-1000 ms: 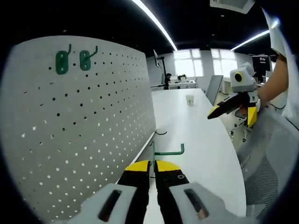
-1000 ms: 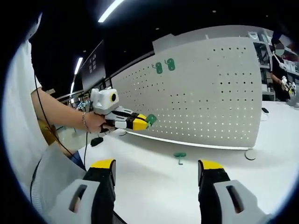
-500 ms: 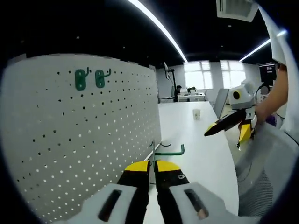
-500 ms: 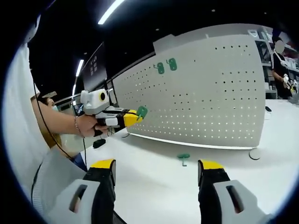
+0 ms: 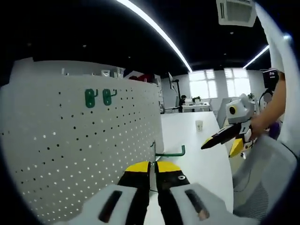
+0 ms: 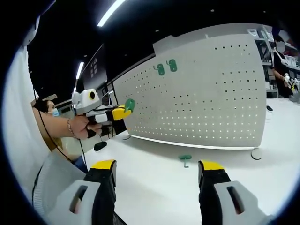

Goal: Insert the hook assembly into the mounting plate slot until the hook locks in place.

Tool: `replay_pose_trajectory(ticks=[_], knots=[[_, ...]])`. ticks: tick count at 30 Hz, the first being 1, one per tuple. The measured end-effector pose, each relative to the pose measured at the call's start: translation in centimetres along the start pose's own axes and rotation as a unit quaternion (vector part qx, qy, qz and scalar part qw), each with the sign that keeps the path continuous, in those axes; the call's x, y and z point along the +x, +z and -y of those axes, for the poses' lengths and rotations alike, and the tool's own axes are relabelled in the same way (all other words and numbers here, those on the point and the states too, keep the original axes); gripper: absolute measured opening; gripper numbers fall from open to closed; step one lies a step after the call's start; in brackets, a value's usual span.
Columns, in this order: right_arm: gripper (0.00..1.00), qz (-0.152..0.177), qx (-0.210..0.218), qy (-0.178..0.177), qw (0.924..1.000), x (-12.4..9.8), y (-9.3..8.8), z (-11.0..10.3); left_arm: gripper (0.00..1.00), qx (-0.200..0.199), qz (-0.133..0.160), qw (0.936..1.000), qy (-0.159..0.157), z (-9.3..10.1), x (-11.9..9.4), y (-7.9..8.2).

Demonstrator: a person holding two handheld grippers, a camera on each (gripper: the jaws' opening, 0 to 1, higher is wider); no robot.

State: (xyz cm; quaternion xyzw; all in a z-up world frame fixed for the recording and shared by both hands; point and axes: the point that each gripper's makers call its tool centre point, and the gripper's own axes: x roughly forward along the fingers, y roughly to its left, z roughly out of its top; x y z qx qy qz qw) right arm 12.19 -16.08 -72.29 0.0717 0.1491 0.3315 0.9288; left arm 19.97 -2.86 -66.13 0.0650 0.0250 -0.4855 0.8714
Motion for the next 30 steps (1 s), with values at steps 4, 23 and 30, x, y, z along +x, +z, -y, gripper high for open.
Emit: replay_pose_trajectory(ticks=[4, 23, 30], knots=[[0.69, 0.002, -0.001, -0.001, 1.0, 0.0, 0.1, 0.1, 0.04, -0.002, 0.012, 0.9999, 0.008, 0.2, -0.8, 0.8], [0.68, -0.007, 0.0, -0.004, 1.0, -0.6, -0.5, 0.1, 0.04, -0.022, 0.047, 0.9981, 0.033, 1.2, -3.3, 2.0], [0.67, -0.011, -0.005, -0.002, 0.9999, -0.4, -0.6, -0.1, 0.04, -0.024, 0.046, 0.998, 0.035, 1.5, -3.0, 1.8]])
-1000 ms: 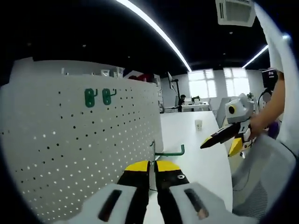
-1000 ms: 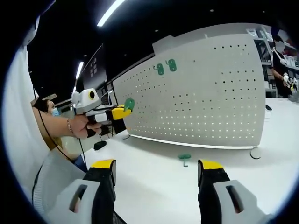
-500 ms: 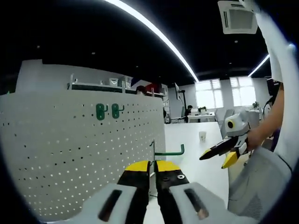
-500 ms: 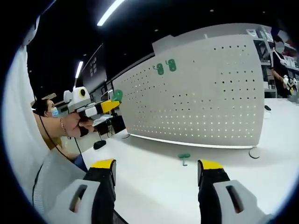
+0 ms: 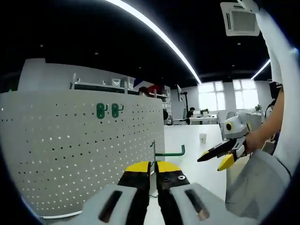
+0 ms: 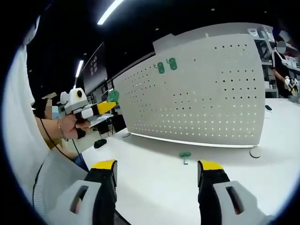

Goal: Insert the hook assembly into the mounting plate slot until the hook locks in place.

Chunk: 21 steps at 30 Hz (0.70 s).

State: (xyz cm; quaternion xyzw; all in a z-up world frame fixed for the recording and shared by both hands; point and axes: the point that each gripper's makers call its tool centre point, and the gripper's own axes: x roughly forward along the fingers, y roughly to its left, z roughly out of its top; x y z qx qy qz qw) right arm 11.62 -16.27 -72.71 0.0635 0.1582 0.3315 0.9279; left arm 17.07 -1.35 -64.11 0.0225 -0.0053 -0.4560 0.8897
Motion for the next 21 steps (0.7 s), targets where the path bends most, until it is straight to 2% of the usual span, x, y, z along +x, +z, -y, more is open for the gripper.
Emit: replay_pose_trajectory(ticks=[5, 9, 10, 12, 14, 17, 21], knots=[[0.66, 0.007, -0.006, 0.002, 1.0, 0.1, 1.0, -0.4, 0.04, -0.001, -0.003, 1.0, -0.001, 0.2, 0.1, -0.1], [0.66, 0.037, -0.022, 0.012, 0.999, 0.1, 3.2, -1.3, 0.04, -0.001, -0.004, 1.0, 0.003, 0.1, 0.1, -0.2], [0.66, 0.046, -0.022, 0.015, 0.9986, 0.1, 3.8, -1.6, 0.04, -0.001, -0.003, 1.0, 0.005, 0.1, 0.0, -0.2], [0.66, 0.086, -0.013, 0.026, 0.9959, 0.0, 5.6, -2.2, 0.04, -0.001, -0.003, 1.0, 0.008, 0.0, 0.0, -0.2], [0.66, 0.112, -0.01, 0.04, 0.9929, 0.0, 6.5, -3.0, 0.04, -0.003, -0.003, 0.9999, 0.01, -0.1, -0.1, -0.3], [0.64, 0.121, -0.008, 0.049, 0.9913, 0.0, 6.8, -3.4, 0.04, -0.004, -0.004, 0.9999, 0.013, -0.1, -0.1, -0.3], [0.63, 0.111, -0.008, 0.052, 0.9924, 0.5, 6.6, -3.6, 0.04, -0.005, -0.005, 0.9998, 0.017, -0.4, -0.2, -0.4]])
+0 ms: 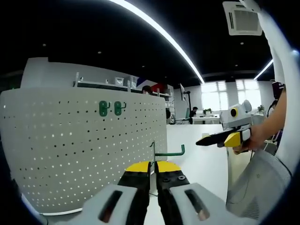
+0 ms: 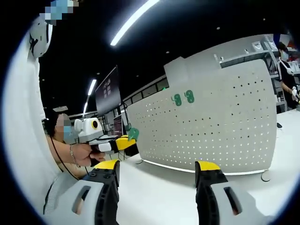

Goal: Insert the hook assembly into the mounting plate slot until the hook locks in place.

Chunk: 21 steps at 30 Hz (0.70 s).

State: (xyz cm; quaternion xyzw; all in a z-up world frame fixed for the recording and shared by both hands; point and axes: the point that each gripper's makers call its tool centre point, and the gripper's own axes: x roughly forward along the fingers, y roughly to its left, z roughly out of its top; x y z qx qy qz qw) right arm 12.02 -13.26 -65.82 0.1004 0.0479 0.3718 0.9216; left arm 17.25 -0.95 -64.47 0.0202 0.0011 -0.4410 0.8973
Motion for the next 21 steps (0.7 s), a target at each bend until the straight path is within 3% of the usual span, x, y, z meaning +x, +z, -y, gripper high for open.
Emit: replay_pose_trajectory(ticks=[21], knots=[[0.58, 0.006, 0.034, 0.061, 0.9975, 4.7, 0.2, -2.8, 0.04, -0.003, -0.004, 1.0, -0.003, 0.4, 0.3, -0.2]])
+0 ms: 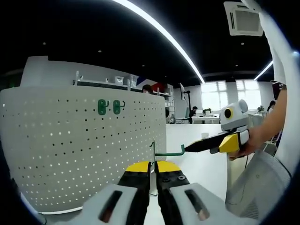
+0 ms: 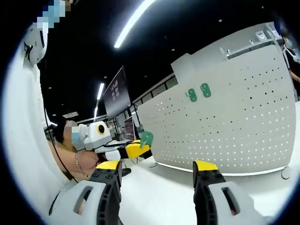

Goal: Insert the hook assembly into the mounting plate slot until the hook locks in place.

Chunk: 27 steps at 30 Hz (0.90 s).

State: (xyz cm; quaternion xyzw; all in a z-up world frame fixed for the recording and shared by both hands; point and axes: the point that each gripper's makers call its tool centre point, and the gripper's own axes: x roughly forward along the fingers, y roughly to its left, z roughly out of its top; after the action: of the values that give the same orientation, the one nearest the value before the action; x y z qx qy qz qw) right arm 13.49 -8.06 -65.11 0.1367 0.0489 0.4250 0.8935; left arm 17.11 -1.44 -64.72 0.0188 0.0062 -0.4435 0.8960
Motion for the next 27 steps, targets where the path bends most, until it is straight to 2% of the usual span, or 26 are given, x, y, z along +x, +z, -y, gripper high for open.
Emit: replay_pose_trajectory(ticks=[12, 15, 27], knots=[[0.53, 0.01, 0.01, 0.021, 0.9997, 2.6, 1.0, -0.8, 0.04, -0.008, 0.005, 0.9999, 0.009, 0.0, 0.1, 0.3], [0.48, 0.01, 0.009, 0.026, 0.9996, 2.9, 1.1, -0.9, 0.04, -0.007, 0.005, 0.9999, 0.008, 0.2, 0.3, 0.3], [0.39, 0.015, 0.009, 0.024, 0.9996, 3.6, 1.4, -1.0, 0.04, -0.009, 0.005, 0.9999, 0.013, 0.3, 0.2, 0.3]])
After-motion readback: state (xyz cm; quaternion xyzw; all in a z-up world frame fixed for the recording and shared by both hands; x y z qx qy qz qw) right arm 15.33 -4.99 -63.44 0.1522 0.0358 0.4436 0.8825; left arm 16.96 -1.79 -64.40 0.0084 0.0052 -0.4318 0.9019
